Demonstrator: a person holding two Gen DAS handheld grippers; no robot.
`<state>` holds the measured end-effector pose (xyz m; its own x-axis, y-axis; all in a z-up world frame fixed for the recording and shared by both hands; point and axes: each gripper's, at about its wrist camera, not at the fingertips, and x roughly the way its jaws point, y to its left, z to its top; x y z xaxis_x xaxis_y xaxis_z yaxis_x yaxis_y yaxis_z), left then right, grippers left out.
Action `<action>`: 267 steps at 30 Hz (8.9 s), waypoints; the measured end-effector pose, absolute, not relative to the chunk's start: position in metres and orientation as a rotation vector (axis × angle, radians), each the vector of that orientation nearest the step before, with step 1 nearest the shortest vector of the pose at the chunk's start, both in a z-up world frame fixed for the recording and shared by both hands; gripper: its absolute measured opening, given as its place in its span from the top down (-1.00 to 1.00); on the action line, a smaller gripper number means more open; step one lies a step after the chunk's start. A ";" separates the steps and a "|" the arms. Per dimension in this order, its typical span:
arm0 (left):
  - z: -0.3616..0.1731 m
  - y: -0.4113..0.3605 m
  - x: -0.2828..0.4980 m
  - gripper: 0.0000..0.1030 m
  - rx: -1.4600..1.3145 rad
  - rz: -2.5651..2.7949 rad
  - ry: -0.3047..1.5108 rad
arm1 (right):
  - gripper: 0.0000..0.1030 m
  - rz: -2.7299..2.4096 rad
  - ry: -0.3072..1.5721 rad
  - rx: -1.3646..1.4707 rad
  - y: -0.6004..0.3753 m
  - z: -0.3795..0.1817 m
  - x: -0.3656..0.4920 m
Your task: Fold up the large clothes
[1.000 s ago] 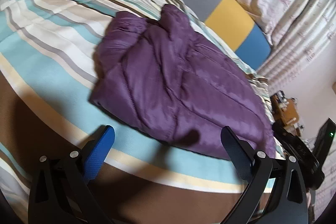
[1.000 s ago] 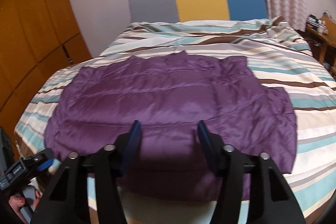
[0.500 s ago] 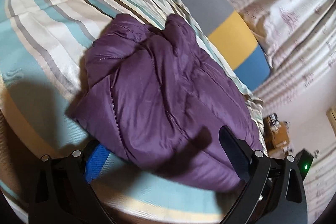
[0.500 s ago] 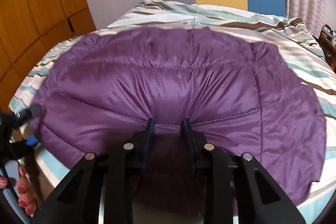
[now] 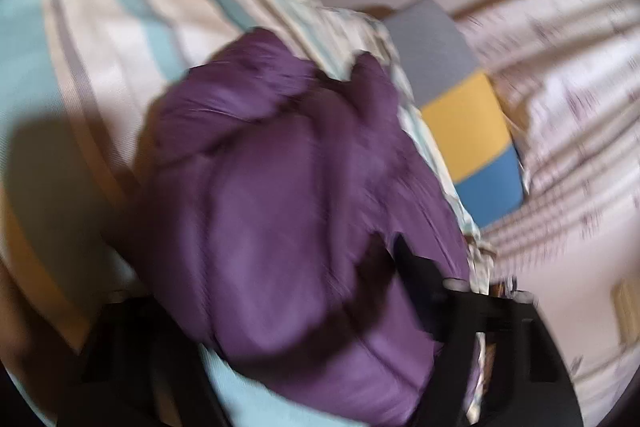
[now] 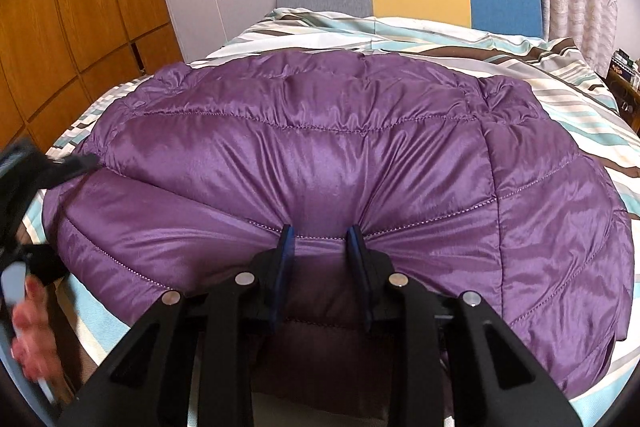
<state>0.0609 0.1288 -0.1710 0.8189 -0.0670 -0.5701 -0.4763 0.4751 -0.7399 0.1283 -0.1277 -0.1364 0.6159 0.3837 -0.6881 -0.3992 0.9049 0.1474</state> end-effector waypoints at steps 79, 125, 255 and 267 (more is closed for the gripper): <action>-0.134 -0.230 0.134 -0.52 0.226 -0.540 0.580 | -0.58 -0.261 0.738 0.386 -0.411 -0.109 0.098; -0.133 -0.119 0.185 -0.79 -0.009 -0.219 0.789 | -0.62 -0.201 0.764 0.320 -0.392 -0.114 0.100; -0.151 -0.090 0.188 -0.94 -0.065 -0.008 0.781 | -0.96 0.020 0.777 0.253 -0.302 -0.135 0.200; -0.156 -0.063 0.164 -0.94 -0.353 -0.097 0.882 | -0.96 0.048 0.782 0.272 -0.306 -0.130 0.186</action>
<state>0.1641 -0.0632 -0.1557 0.6351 -0.2272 -0.7382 -0.0610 0.9380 -0.3412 0.1862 -0.3059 -0.1295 0.7103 0.1431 -0.6893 0.0579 0.9640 0.2597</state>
